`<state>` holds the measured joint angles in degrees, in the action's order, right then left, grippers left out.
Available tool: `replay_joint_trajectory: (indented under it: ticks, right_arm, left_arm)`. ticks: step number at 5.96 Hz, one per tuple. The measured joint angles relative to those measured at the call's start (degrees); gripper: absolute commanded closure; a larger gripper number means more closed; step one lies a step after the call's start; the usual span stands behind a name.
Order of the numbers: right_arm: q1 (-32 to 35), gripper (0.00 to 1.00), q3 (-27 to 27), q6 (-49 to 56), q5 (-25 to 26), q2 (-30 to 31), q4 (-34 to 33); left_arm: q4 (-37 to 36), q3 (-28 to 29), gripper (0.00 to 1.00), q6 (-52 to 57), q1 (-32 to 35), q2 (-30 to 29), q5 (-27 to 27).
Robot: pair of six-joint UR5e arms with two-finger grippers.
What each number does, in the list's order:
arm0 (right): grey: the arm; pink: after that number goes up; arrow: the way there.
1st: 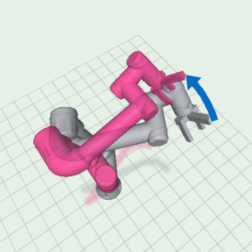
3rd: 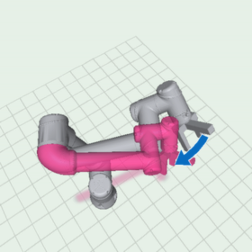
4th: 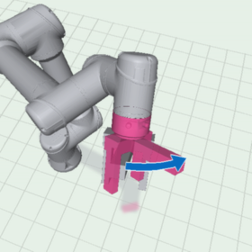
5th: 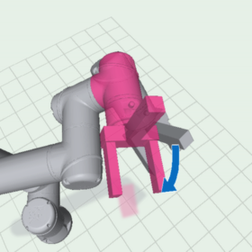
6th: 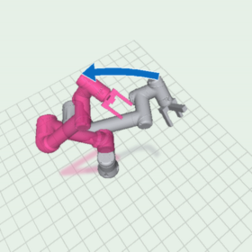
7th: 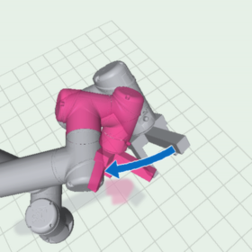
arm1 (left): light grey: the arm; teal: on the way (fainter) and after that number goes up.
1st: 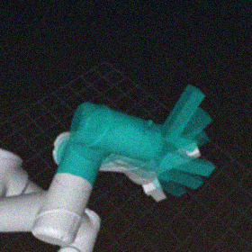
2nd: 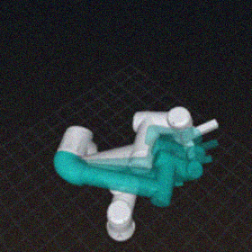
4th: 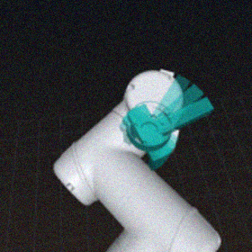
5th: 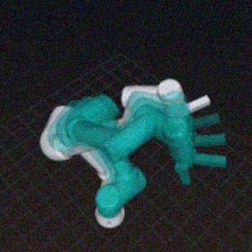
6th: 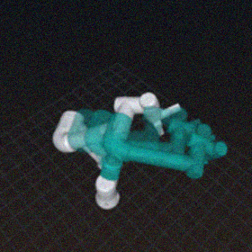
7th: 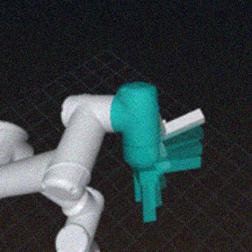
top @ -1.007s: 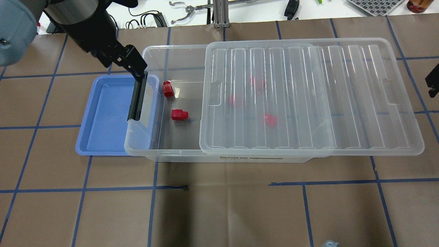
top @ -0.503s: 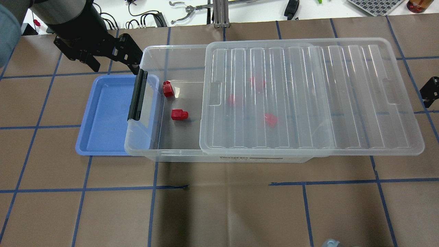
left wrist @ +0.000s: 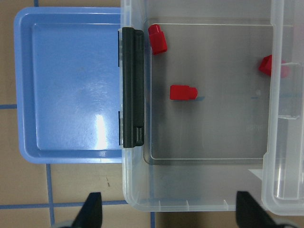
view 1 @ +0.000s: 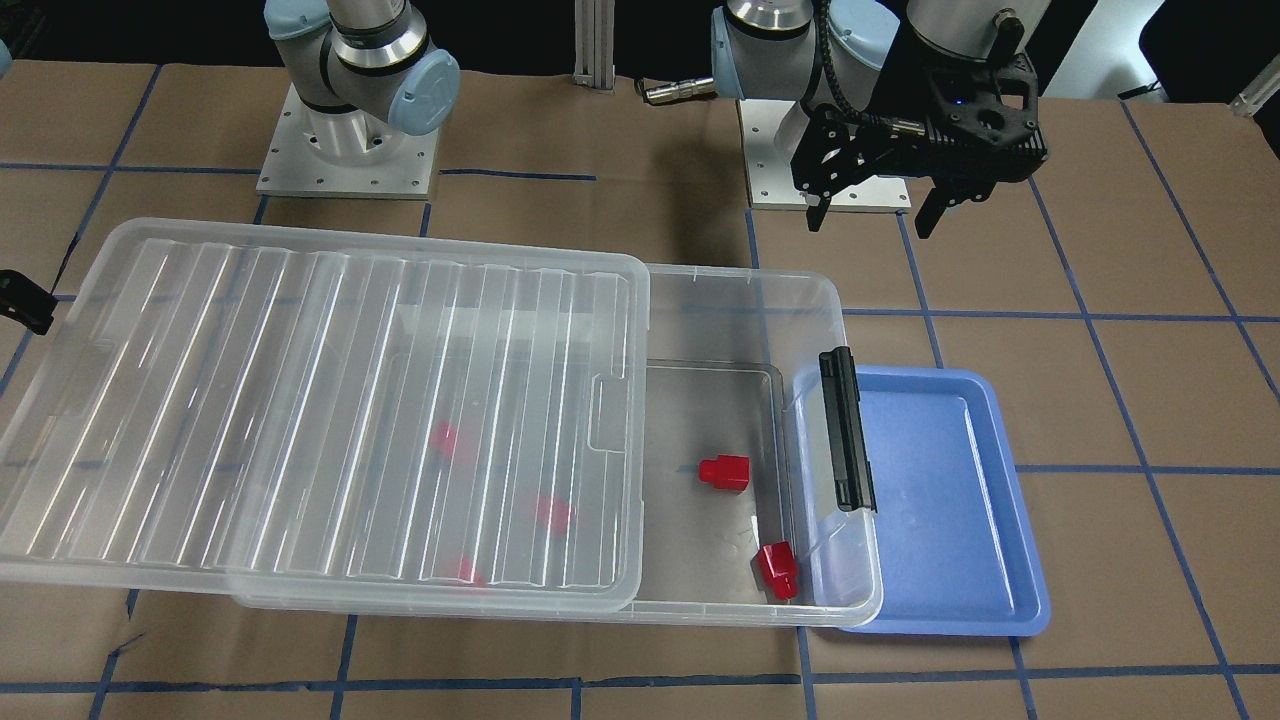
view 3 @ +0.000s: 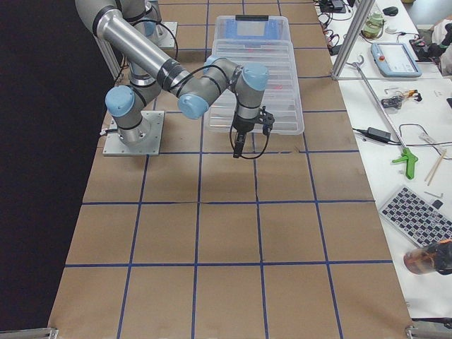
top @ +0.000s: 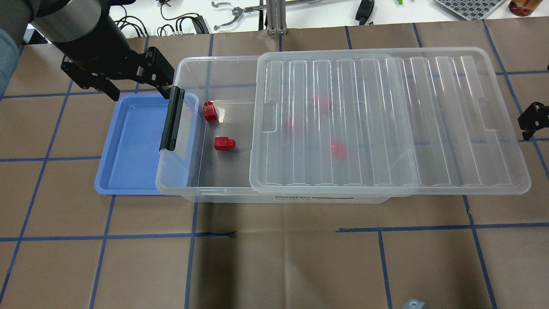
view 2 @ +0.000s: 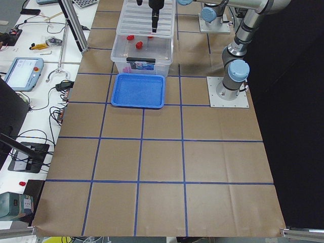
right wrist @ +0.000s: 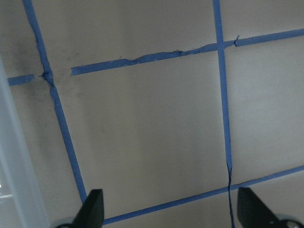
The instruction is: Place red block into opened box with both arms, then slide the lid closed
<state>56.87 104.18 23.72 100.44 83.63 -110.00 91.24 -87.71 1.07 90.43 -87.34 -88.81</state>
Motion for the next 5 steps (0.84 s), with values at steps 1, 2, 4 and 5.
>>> replay_joint_trajectory:
  ticks: [1,2,4,5]
  right_arm:
    - [0.37,0.0,-0.01,0.19,-2.19,0.07,0.18]
    - [1.11,0.0,0.0,0.22,-3.06,0.39,0.33]
    - [2.42,0.0,0.49,0.19,-3.41,1.18,0.57]
    - [2.66,0.0,1.25,0.16,-3.47,1.48,0.63]
  left_arm:
    - [0.0,-0.11,0.02,-0.01,-0.23,-0.1,-0.15]
    - [0.05,-0.3,0.02,-0.01,-0.59,-0.13,-0.15]
    - [0.16,-0.35,0.02,0.05,-1.03,-0.28,-0.04]
    - [0.14,-0.35,0.02,0.06,-1.08,-0.37,0.01]
